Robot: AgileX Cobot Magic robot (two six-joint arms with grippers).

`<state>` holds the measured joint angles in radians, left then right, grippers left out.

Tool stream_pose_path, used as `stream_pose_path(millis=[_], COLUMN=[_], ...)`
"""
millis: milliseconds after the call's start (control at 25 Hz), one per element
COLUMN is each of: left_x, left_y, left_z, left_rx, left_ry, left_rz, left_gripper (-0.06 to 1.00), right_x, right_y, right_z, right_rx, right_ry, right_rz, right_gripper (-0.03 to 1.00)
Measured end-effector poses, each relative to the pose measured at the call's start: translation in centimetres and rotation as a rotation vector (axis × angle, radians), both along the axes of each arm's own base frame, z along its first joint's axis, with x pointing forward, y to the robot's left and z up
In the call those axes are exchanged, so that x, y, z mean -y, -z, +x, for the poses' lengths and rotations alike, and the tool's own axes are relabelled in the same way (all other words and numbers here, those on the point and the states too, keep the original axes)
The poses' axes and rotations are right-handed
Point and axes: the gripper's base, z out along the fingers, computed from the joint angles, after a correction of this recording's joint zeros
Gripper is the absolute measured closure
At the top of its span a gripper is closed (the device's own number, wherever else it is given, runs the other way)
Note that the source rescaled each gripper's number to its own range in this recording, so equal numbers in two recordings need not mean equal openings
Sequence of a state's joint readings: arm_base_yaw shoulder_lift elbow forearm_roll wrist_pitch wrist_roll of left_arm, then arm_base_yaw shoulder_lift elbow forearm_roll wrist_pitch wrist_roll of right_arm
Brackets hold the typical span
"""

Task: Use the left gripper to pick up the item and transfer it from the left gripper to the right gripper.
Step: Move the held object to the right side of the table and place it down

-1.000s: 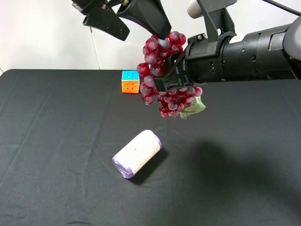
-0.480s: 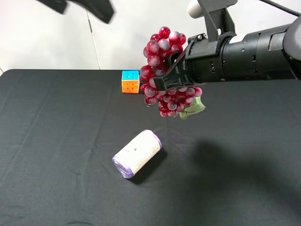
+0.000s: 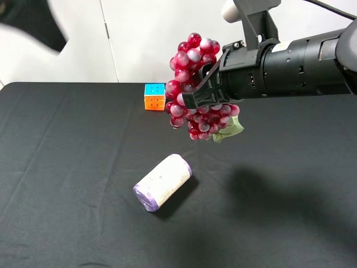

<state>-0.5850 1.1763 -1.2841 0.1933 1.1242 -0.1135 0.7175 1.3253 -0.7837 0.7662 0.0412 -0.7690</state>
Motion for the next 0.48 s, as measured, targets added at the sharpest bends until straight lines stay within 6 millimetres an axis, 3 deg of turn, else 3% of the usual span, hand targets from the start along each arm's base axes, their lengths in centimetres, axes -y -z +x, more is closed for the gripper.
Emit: stream_pose_path(millis=[160,480], left_x=[-1.1,-3.4], left_y=[2.4,4.6], left_z=[-1.4,-4.8], left_rx=[-0.049,-0.057], left_ry=[-0.043,-0.103], left_rz=[0.03,0.003], left_gripper=[-0.06,-0.06], right_x=[0.0,0.0], right_y=[0.0,0.0], right_z=[0.0,0.0], right_rx=[-0.005,-0.011], right_ry=[-0.002,0.002], right_rz=[0.0,0.006], right_gripper=[0.95,0.95])
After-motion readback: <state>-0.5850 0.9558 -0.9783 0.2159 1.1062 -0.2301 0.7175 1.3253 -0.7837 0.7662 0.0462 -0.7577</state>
